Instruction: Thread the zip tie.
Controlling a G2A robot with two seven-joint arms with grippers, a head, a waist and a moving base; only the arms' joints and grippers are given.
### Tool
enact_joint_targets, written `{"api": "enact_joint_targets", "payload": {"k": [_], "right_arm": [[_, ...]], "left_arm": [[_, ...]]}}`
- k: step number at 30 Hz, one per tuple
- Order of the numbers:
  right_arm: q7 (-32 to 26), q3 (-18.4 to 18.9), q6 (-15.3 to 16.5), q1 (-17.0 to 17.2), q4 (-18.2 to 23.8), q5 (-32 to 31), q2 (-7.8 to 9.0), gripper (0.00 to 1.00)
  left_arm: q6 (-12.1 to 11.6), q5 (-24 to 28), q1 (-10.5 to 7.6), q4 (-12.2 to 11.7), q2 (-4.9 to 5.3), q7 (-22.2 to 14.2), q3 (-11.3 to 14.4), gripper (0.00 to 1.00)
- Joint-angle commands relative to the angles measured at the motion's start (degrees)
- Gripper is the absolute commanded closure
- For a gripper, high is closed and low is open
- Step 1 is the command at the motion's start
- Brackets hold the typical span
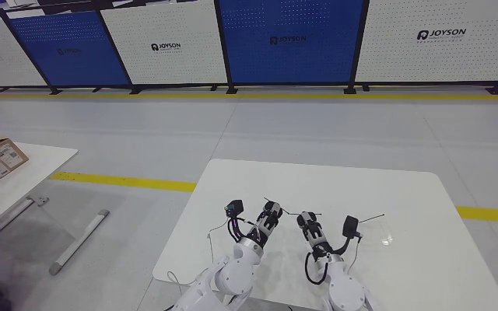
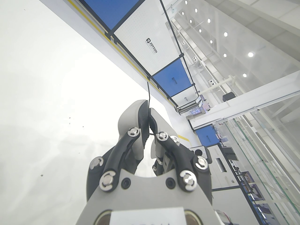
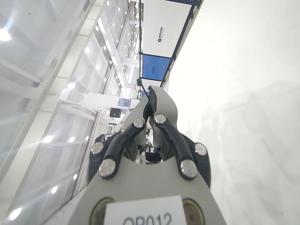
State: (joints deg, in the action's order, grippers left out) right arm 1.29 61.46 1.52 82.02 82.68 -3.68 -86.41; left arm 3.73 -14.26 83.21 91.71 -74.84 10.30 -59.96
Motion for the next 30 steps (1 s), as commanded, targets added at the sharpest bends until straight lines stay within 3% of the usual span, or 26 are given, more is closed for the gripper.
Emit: {"api": "enact_joint_targets", "payload": {"k": [1, 30], "right_arm": [[0.07, -0.11, -0.18, -0.09, -0.08, -0.09, -0.03, 1.0], [1.38, 0.41, -0.03, 0.36, 0.23, -0.18, -0.1, 1.0]], "left_arm": [[0.0, 0.0, 0.0, 0.0, 0.0, 0.0, 0.0, 1.0], [0.0, 0.0, 0.0, 0.0, 0.0, 0.0, 0.0, 1.0]]}}
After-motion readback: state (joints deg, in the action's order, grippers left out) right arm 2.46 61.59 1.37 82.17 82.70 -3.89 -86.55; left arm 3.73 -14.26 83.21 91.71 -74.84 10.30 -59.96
